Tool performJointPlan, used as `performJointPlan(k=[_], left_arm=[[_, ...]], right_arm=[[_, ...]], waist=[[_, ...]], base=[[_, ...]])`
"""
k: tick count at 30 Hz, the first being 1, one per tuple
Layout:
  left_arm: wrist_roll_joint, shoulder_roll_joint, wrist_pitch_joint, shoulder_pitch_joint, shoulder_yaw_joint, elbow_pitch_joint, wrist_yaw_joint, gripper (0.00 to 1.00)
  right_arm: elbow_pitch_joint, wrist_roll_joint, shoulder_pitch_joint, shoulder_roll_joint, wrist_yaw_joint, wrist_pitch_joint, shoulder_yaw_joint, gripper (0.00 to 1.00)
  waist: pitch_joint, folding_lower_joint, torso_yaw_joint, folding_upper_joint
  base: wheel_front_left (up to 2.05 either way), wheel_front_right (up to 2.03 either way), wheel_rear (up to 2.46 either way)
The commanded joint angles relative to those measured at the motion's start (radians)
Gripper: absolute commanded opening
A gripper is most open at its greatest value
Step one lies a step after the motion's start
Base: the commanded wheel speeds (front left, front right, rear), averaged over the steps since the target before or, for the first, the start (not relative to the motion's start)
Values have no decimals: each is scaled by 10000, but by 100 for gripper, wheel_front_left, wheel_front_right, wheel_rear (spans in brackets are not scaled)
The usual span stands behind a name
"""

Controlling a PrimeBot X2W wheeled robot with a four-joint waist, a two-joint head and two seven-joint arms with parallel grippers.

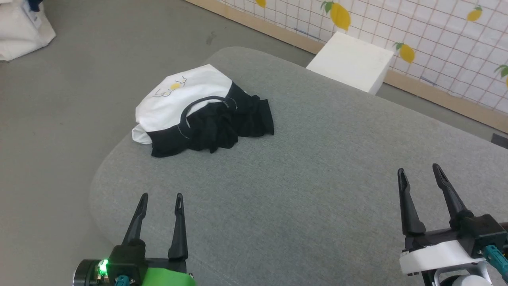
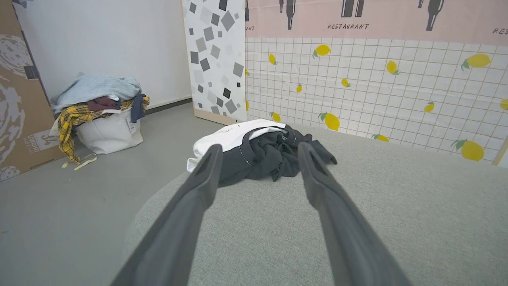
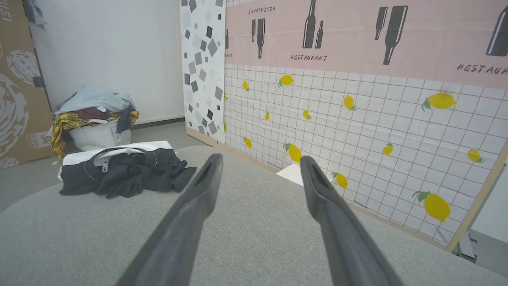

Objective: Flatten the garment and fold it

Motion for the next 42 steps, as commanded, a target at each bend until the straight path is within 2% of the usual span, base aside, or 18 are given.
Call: performJointPlan(k=[1, 14, 19, 24, 28, 33, 37, 42], left_arm=[[-134, -53, -122, 133, -35, -55, 39, 100], [-268, -53, -122, 46, 42, -3, -13, 100], [-570, 189, -122, -1027, 601, -318, -431, 100], [-614, 852, -22, -2627, 730, -510, -1030, 100], [-939, 1288, 795, -4280, 754, -439, -1319, 100], [-1879, 1316, 1900, -6212, 1040, 142, -1414, 100], [-2367, 1586, 2779, -7639, 1112, 992, -1501, 100], [-2560, 2202, 3711, -8909, 846, 2537, -1628, 100]], right_arm=[[-7, 39, 132, 13, -19, -132, -10, 100], [27, 58, 162, 13, -19, -132, -51, 100], [-85, -97, 189, 13, -19, -132, -144, 100], [-387, -480, 77, 13, -19, -132, -242, 100], [-832, -820, -145, 13, -19, 69, -243, 100], [-1634, -1221, -405, -92, -19, 581, -177, 100], [-2276, -1300, -599, -440, -19, 984, -195, 100], [-2875, -1234, -945, -818, -19, 1398, -38, 100]], waist=[[-24, -1, 105, 0], [20, -1, 67, 0], [242, -1, 162, 0], [753, -1, 138, 0], [1452, -1, 43, 0], [2499, -1, -68, 0], [3349, -1, -200, 0], [4177, -1, -497, 0]], base=[[0, 0, 0], [0, 0, 0], [0, 0, 0], [0, 0, 0], [0, 0, 0], [0, 0, 0], [0, 0, 0], [0, 0, 0]])
